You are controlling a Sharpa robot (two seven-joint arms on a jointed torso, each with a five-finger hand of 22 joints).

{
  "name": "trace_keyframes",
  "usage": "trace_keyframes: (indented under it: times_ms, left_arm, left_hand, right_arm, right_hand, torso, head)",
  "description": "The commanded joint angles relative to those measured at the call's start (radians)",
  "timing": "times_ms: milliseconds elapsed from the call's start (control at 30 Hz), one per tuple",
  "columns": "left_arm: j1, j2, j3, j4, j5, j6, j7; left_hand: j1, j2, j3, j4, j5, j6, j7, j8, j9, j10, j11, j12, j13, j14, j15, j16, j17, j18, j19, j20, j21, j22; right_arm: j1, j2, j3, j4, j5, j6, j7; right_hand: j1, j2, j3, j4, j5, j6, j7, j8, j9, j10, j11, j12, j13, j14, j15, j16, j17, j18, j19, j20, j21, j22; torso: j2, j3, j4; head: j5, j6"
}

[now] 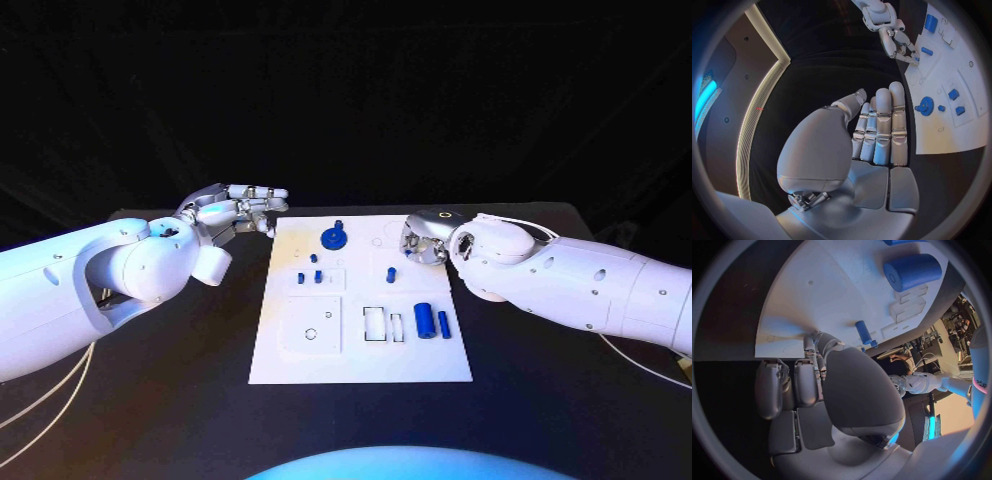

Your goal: Assemble the parts on the task board

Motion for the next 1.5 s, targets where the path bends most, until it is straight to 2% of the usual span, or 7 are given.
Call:
trace_keyframes:
  times_ms: [33, 467, 767, 967, 1167, 1333, 1500]
  left_arm:
    - [0.002, 0.001, 0.001, 0.001, -0.008, 0.018, 0.002]
    - [0.002, 0.001, 0.001, -0.005, -0.011, 0.035, -0.005]
    - [0.002, 0.001, 0.001, -0.005, -0.013, 0.042, -0.007]
    - [0.002, 0.002, 0.001, -0.004, -0.013, 0.044, -0.008]
    - [0.002, 0.004, 0.001, -0.001, -0.013, 0.043, -0.007]
    - [0.002, 0.009, 0.001, 0.005, -0.013, 0.041, -0.003]
    - [0.002, 0.010, 0.001, 0.012, -0.013, 0.038, 0.002]
  left_hand:
    - [0.007, -0.002, 0.002, -0.007, 0.000, -0.008, 0.000, 0.006, -0.001, -0.005, 0.001, 0.005, 0.001, -0.008, 0.001, -0.003, -0.001, 0.006, -0.005, 0.001, -0.003, -0.001]
    - [0.012, -0.003, -0.002, -0.014, 0.000, -0.017, 0.004, 0.005, -0.004, -0.016, 0.005, 0.007, 0.000, -0.013, 0.004, -0.006, -0.008, 0.005, -0.007, 0.002, -0.007, -0.002]
    - [0.012, -0.003, -0.003, -0.015, 0.000, -0.020, 0.006, 0.004, -0.005, -0.020, 0.007, 0.008, 0.000, -0.015, 0.005, -0.007, -0.011, 0.005, -0.009, 0.003, -0.008, -0.003]
    - [0.012, -0.003, -0.004, -0.016, 0.000, -0.021, 0.006, 0.004, -0.006, -0.022, 0.007, 0.009, 0.000, -0.016, 0.005, -0.008, -0.011, 0.005, -0.009, 0.003, -0.008, -0.003]
    - [0.012, -0.003, -0.004, -0.016, 0.000, -0.022, 0.006, 0.004, -0.006, -0.023, 0.008, 0.009, -0.001, -0.016, 0.006, -0.008, -0.012, 0.005, -0.010, 0.003, -0.009, -0.003]
    - [0.011, -0.003, -0.005, -0.016, 0.000, -0.023, 0.007, 0.004, -0.006, -0.024, 0.008, 0.010, -0.001, -0.016, 0.006, -0.008, -0.013, 0.005, -0.010, 0.004, -0.009, -0.003]
    - [0.010, -0.003, -0.006, -0.016, 0.000, -0.023, 0.007, 0.005, -0.006, -0.024, 0.008, 0.010, 0.000, -0.017, 0.006, -0.008, -0.013, 0.004, -0.010, 0.004, -0.009, -0.004]
  right_arm:
    - [-0.006, -0.003, -0.004, 0.005, -0.016, -0.022, -0.009]
    - [0.000, -0.045, 0.004, 0.064, 0.028, -0.131, 0.008]
    - [0.018, -0.105, 0.011, 0.174, 0.043, -0.156, 0.004]
    - [0.021, -0.120, 0.013, 0.281, 0.046, -0.163, 0.005]
    - [0.014, -0.094, 0.013, 0.355, 0.044, -0.155, 0.009]
    - [-0.006, -0.052, 0.009, 0.376, 0.036, -0.145, 0.016]
    - [-0.044, -0.004, 0.006, 0.360, 0.027, -0.135, 0.023]
  right_hand:
    - [-0.026, -0.006, 0.024, -0.011, -0.001, 0.008, 0.000, -0.003, 0.003, 0.036, -0.026, -0.010, -0.002, 0.034, -0.004, 0.004, 0.000, -0.020, 0.002, -0.002, 0.005, 0.159]
    - [-0.070, -0.032, 0.075, -0.045, 0.002, 0.000, 0.008, -0.015, 0.005, 0.033, -0.021, -0.034, -0.004, 0.034, 0.001, 0.005, 0.000, -0.020, 0.003, 0.002, 0.007, 0.164]
    - [-0.077, -0.035, 0.079, -0.050, 0.002, 0.002, 0.007, -0.015, 0.006, 0.036, -0.021, -0.035, -0.003, 0.034, 0.002, 0.006, 0.001, -0.021, 0.005, 0.002, 0.011, 0.167]
    - [-0.081, -0.036, 0.083, -0.052, 0.003, 0.004, 0.007, -0.015, 0.007, 0.038, -0.021, -0.036, -0.003, 0.034, 0.002, 0.007, 0.002, -0.022, 0.007, 0.002, 0.014, 0.168]
    - [-0.083, -0.036, 0.086, -0.054, 0.004, 0.004, 0.007, -0.015, 0.007, 0.039, -0.021, -0.037, -0.002, 0.034, 0.001, 0.008, 0.003, -0.022, 0.007, 0.003, 0.015, 0.169]
    - [-0.085, -0.036, 0.088, -0.056, 0.005, 0.004, 0.008, -0.016, 0.008, 0.039, -0.021, -0.038, -0.002, 0.035, 0.002, 0.008, 0.003, -0.022, 0.008, 0.003, 0.016, 0.170]
    - [-0.087, -0.036, 0.089, -0.056, 0.006, 0.004, 0.008, -0.016, 0.008, 0.039, -0.021, -0.038, -0.002, 0.035, 0.002, 0.009, 0.004, -0.022, 0.008, 0.003, 0.015, 0.169]
  torso:
    - [0.001, 0.0002, -0.0007]
    - [0.000, -0.0012, -0.0009]
    - [0.000, -0.0011, -0.0015]
    - [0.001, -0.0006, -0.0016]
    - [0.000, -0.0018, 0.0014]
    - [-0.001, -0.0034, 0.0012]
    - [0.000, -0.0038, -0.0005]
  head:
    - [0.001, 0.001]
    - [-0.001, 0.003]
    - [-0.001, 0.007]
    - [0.012, 0.011]
    - [0.038, 0.006]
    - [0.063, -0.002]
    - [0.078, -0.006]
